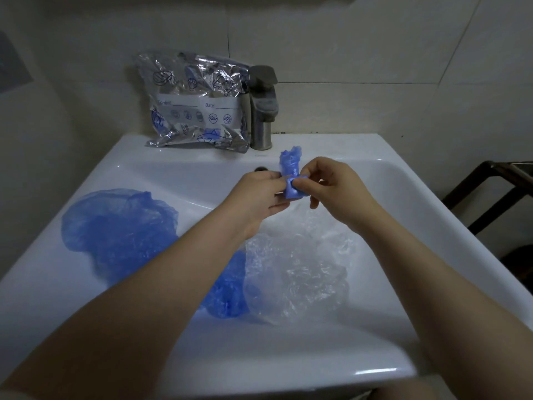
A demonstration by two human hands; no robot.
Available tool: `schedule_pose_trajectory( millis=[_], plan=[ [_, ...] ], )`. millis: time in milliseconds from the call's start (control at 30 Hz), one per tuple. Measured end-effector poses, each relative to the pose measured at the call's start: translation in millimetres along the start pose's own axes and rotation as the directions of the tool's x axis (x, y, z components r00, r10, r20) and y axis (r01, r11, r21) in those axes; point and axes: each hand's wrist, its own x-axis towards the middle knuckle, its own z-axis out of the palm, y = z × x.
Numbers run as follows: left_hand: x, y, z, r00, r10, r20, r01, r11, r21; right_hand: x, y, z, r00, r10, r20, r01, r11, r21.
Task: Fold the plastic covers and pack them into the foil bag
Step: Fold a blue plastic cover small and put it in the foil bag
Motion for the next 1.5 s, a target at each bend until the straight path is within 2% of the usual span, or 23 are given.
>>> schedule_pose_trajectory(
  millis=[100, 200, 300, 400, 500, 600, 700, 967, 1133, 1333, 1500],
  plan=[
    [-1.8, 0.9, 3.5, 1.000, -0.005, 0.018, 0.006, 0.998, -0.056, 1.2, 0.6, -2.5, 0.999, 0.031, -0.038, -0.029, 0.999, 0.039],
    [-0.9, 0.4, 3.8, 1.000, 0.011, 0.006, -0.011, 0.999, -0.047, 0.7, 0.0, -2.6, 0.998, -0.028, -0.050, 0.030, 0.999, 0.028],
    [-0.3, -1.0, 1.5, 0.999, 0.017, -0.045, -0.019, 0.999, -0.046, 0.5, 0.6, 0.4, 0.994, -0.108, -0.029, 0.104, 0.988, -0.111],
    [0.7, -0.8, -1.8, 0.997, -0.009, -0.083, -0.003, 0.989, -0.150, -0.1, 1.5, 0.6, 0.977, -0.209, 0.045, 0.213, 0.955, -0.208],
    [-1.2, 2.3, -1.6, 0.996, -0.072, -0.060, 0.057, 0.975, -0.214, -1.0, 4.6, 1.3, 0.938, -0.319, 0.137, 0.347, 0.852, -0.392],
    [-5.8, 3.8, 2.9, 0.996, -0.085, -0.019, 0.079, 0.971, -0.226, -2.4, 2.1, 2.3, 0.920, -0.379, 0.101, 0.383, 0.814, -0.438],
    [-6.9, 2.9, 5.3, 0.999, -0.051, 0.009, 0.052, 0.978, -0.201, -0.3, 0.9, 2.0, 0.933, -0.354, 0.067, 0.350, 0.845, -0.405],
    [-0.8, -3.1, 0.4, 1.000, 0.012, 0.006, -0.011, 0.992, -0.123, 2.1, -0.8, -0.7, 0.991, -0.136, 0.023, 0.137, 0.961, -0.241],
    [1.7, -3.0, -3.0, 0.999, 0.033, 0.037, -0.029, 0.995, -0.096, 1.3, 1.0, -1.3, 0.999, 0.046, -0.024, -0.046, 0.999, 0.008],
    [-0.4, -0.7, -6.4, 0.997, 0.000, 0.074, 0.002, 0.999, -0.034, -0.8, 0.1, 1.6, 0.999, -0.028, -0.039, 0.033, 0.992, 0.126],
    [-4.6, 1.2, -5.0, 0.988, 0.048, 0.146, -0.049, 0.999, 0.007, -0.4, -5.0, 3.6, 0.997, -0.019, -0.071, 0.023, 0.998, 0.062]
  ],
)
